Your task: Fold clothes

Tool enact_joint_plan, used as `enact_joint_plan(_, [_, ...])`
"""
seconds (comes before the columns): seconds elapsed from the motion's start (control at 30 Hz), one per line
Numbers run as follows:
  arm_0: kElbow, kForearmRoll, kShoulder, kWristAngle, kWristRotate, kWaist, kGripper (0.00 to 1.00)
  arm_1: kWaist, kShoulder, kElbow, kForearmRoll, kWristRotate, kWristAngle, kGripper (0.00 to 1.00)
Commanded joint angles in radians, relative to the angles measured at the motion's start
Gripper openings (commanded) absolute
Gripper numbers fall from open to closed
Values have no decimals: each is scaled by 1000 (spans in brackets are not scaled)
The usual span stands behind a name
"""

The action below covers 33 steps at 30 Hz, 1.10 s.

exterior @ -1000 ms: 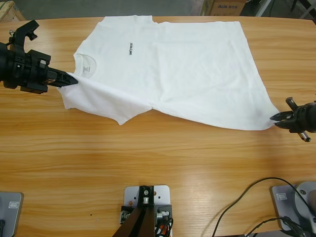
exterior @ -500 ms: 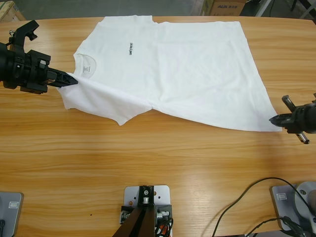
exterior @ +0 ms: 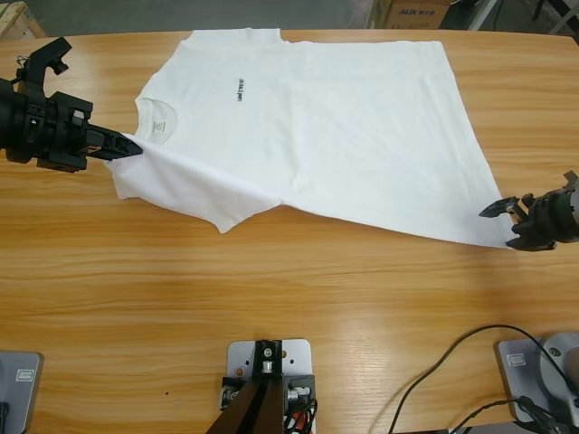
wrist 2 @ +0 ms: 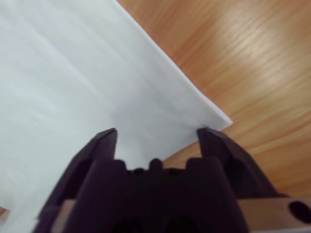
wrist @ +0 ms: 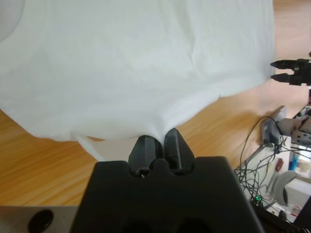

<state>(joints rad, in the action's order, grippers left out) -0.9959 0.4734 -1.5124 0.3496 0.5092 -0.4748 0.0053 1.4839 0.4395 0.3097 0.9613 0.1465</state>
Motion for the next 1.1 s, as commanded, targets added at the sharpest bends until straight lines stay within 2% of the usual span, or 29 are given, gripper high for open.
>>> enact_joint_plan(0.03, [2,13,-41,3,-20,8,0,34,-59,131,108,-122,-51,1000])
enact_joint_plan(0.2, [0,13,-41,3,-21,8,0,73,-71,201,94,-160,-50,1000])
enact_joint_plan(0.3, [0,13,-40,3,-21,8,0,73,-51,185,118,-103,-47,1000])
enact_joint_plan(0.47, [2,14,-37,3,-21,8,0,79,-125,95,124,38,-66,1000])
enact_joint_plan(0.63, [-3,14,-41,3,-21,8,0,81,-142,77,166,78,-79,1000])
enact_joint_plan(0.9, [-4,16,-38,3,-21,8,0,123,-139,13,142,161,-75,990])
enact_joint_plan(1.1, [-4,20,-35,3,-21,8,0,124,-77,7,120,174,-79,987])
